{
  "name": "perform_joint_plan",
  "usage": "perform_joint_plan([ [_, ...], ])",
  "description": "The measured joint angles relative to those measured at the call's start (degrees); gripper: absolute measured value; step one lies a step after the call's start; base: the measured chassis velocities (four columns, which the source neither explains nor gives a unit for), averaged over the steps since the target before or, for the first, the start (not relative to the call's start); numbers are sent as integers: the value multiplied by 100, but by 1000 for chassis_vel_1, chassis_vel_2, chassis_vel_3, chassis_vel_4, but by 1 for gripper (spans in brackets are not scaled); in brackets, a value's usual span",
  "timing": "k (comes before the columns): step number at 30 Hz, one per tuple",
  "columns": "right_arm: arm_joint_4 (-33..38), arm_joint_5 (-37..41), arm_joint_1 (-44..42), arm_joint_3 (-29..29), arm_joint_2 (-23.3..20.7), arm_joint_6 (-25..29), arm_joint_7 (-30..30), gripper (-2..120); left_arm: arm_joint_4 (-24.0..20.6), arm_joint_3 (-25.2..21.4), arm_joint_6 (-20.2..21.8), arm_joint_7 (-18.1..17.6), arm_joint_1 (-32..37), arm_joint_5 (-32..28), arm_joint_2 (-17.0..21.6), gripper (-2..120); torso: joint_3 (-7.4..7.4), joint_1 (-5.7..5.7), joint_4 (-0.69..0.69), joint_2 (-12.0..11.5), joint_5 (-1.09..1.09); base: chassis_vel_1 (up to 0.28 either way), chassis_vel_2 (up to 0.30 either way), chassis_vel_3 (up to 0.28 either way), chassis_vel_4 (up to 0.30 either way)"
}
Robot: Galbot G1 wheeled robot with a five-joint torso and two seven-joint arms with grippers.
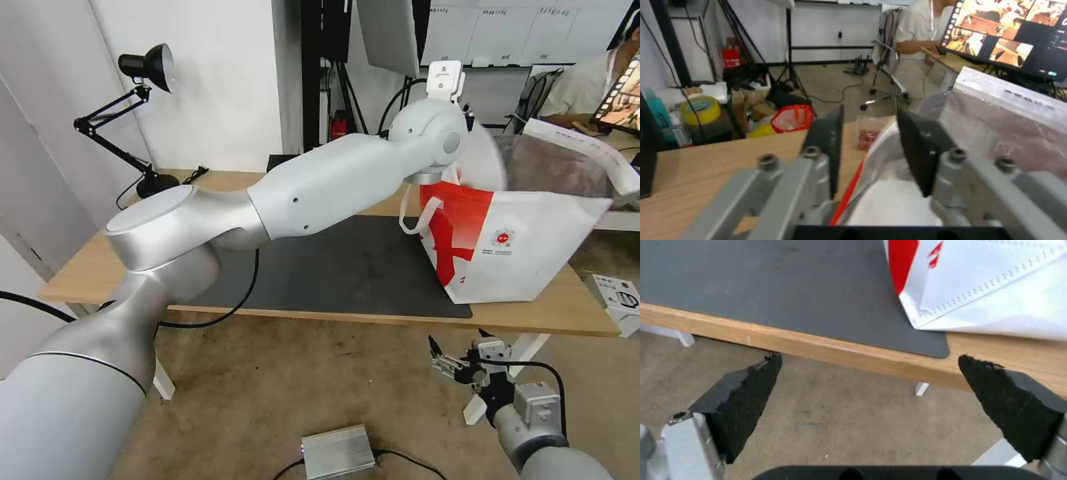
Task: Pick up the trash from the table and place it into the takeout bag.
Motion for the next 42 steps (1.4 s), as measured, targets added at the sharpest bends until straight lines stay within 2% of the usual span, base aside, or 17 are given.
perform_joint_plan([
  [4,0,0,0,0,0,0,0,100,-31,-11,-7,-14,-19,-52,0,61,0,0,0,0,0,0,0,0,0],
  [6,0,0,0,0,0,0,0,100,-34,-11,-11,-16,-20,-52,0,62,0,0,0,0,0,0,0,0,0],
  [8,0,0,0,0,0,0,0,100,-78,-31,-92,-31,-24,-53,2,76,0,0,0,0,0,0,0,0,0],
  [10,0,0,0,0,0,0,0,100,-91,-42,-113,-39,-24,-53,2,77,0,0,0,0,0,0,0,0,0],
  [12,0,0,0,0,0,0,0,100,-147,-122,-145,-150,-8,-55,6,89,0,0,0,0,0,0,0,0,0],
  [16,0,0,0,0,0,0,0,100,-169,-167,-146,-172,-15,5,46,98,0,0,0,0,0,0,0,0,0],
  [21,0,0,0,0,0,0,0,100,-231,-195,-146,-170,-33,106,182,100,0,0,-1,0,0,0,0,0,0],
  [24,0,0,0,0,0,0,0,100,-392,-179,-152,-144,13,266,409,100,-1,0,-1,0,0,0,0,0,0],
  [27,0,0,0,0,0,0,0,100,-840,-145,-176,-150,185,422,938,100,0,0,0,-1,-1,0,0,0,0],
  [29,0,0,0,0,0,0,0,100,-907,-139,-182,-152,208,444,1004,100,0,0,0,-1,-1,0,0,0,0],
  [30,0,0,0,0,0,0,0,100,-1187,-121,-219,-190,307,524,1266,100,1,0,2,-1,-3,0,0,0,0],
  [33,0,0,0,0,0,0,0,100,-1685,-120,-288,-243,482,654,1741,100,0,0,1,-1,-3,0,0,0,0],
  [34,0,0,0,0,0,0,0,100,-1685,-120,-288,-243,482,654,1741,100,0,0,1,-1,-3,0,0,0,0],
  [37,0,0,0,0,0,0,0,100,-2136,-164,-405,-249,675,805,2188,100,0,0,0,-1,-2,0,0,0,0],
  [39,0,0,0,0,0,0,0,100,-2189,-175,-417,-253,708,823,2242,100,0,0,1,-1,-2,0,0,0,0],
  [41,0,0,0,0,0,0,0,100,-2643,-286,-523,-263,1018,978,2687,100,0,0,-1,-1,-2,0,0,0,0],
  [42,0,0,0,0,0,0,0,100,-2696,-302,-529,-265,1059,1000,2749,100,0,0,-1,-1,-2,0,0,0,0],
])
